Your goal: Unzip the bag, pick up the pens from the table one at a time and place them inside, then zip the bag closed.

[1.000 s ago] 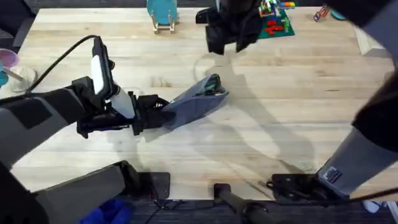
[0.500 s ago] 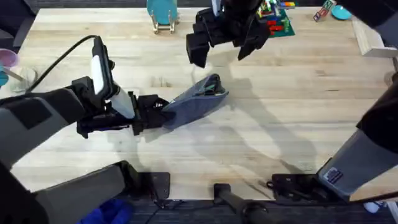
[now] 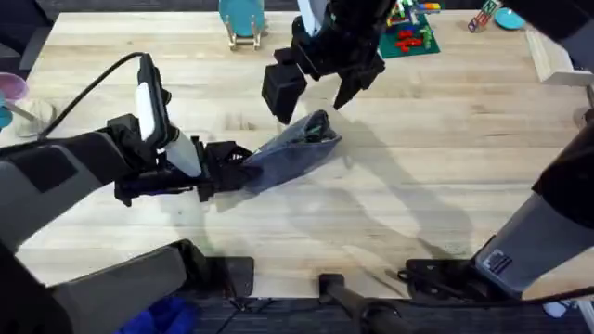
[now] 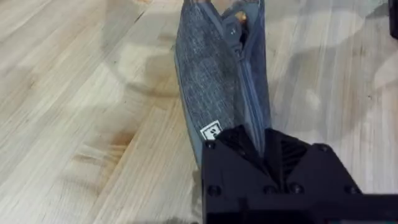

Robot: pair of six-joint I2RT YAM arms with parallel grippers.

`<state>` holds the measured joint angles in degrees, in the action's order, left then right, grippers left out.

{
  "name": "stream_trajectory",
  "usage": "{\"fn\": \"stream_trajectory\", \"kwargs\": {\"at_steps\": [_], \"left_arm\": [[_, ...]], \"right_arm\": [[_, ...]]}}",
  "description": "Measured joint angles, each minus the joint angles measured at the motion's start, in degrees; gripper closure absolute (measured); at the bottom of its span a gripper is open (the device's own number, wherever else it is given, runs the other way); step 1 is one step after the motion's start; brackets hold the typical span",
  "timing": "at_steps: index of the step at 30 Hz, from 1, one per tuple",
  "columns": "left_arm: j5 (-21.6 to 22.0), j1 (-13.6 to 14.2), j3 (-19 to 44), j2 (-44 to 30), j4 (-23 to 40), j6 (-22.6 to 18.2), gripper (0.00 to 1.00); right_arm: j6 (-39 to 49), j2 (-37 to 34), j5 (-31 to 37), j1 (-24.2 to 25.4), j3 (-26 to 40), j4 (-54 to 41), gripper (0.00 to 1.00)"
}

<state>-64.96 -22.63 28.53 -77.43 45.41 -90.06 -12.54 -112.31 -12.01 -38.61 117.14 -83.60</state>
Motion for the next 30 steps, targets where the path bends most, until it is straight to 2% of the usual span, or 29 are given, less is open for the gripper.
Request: {"fn": "stream_trajectory", "kwargs": {"at_steps": [10,18,30], "left_arm": [[0.01,0.0,0.0,0.0,0.0,0.0,0.961],[0.01,0.0,0.0,0.0,0.0,0.0,0.961],[0.01,0.0,0.0,0.0,0.0,0.0,0.961]], "right_arm": [[9.03,0.0,-6.89,0.57,-0.49,-0.06,0.007],[10.67,-0.07,-12.14,2.34,-9.23,6.7,0.006],[10.57,-0.07,-13.79,2.51,-16.33,11.8,0.006]]}}
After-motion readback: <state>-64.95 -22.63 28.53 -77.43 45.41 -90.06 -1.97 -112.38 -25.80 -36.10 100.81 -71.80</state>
